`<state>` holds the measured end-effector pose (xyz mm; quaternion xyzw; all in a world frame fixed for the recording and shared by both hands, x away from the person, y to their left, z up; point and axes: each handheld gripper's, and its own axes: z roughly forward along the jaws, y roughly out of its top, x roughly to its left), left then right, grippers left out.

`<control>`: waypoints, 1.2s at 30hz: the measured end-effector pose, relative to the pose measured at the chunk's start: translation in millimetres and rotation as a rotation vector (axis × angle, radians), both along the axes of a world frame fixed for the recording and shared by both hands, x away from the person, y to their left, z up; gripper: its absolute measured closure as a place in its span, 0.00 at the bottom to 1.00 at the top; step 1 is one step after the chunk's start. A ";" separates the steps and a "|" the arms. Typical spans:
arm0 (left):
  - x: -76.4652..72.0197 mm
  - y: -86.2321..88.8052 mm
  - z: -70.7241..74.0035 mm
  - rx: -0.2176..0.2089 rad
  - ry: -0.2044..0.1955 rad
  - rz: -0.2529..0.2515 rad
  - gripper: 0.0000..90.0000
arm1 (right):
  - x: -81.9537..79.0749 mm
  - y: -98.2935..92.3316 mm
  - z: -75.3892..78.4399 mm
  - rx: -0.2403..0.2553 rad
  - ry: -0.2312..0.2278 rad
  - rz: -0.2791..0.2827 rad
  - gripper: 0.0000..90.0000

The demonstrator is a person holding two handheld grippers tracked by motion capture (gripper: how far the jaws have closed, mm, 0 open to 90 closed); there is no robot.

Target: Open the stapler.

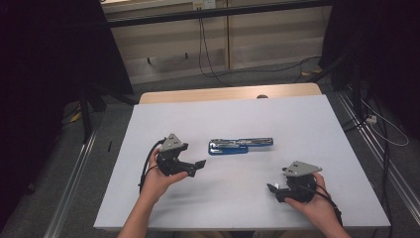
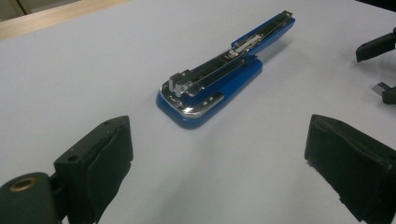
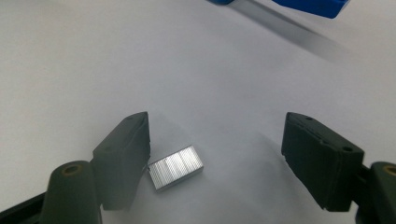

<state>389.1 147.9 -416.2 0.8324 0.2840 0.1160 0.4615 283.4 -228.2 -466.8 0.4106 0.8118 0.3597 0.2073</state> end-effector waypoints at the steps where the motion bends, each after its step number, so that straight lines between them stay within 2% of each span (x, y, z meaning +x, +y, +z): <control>1: 0.1 -0.4 -0.1 0.003 -0.002 -0.004 0.09 | -0.9 -0.8 0.3 0.003 0.004 -0.004 0.28; 5: 0.1 -1.6 -0.6 0.013 -0.005 -0.015 0.09 | -2.5 -4.2 0.6 -0.002 0.010 -0.011 0.29; 15: -0.5 -0.9 0.2 0.003 -0.001 -0.011 0.09 | -8.9 -12.9 1.8 0.004 0.019 -0.019 0.36; 17: -0.5 -1.2 -0.1 0.006 0.000 -0.012 0.09 | -10.1 -15.3 2.5 -0.004 0.018 -0.020 0.41; 22: -0.7 -2.9 -0.6 0.013 -0.008 -0.022 0.09 | -13.2 -20.2 2.2 0.024 0.035 0.004 0.54; 29: -0.8 -2.9 -1.2 0.011 -0.004 -0.024 0.09 | -14.5 -14.5 3.8 0.025 0.047 0.049 0.75; 36: -0.5 -1.5 -0.8 0.005 -0.005 -0.027 0.09 | -13.8 -14.3 4.0 0.037 0.063 0.063 0.79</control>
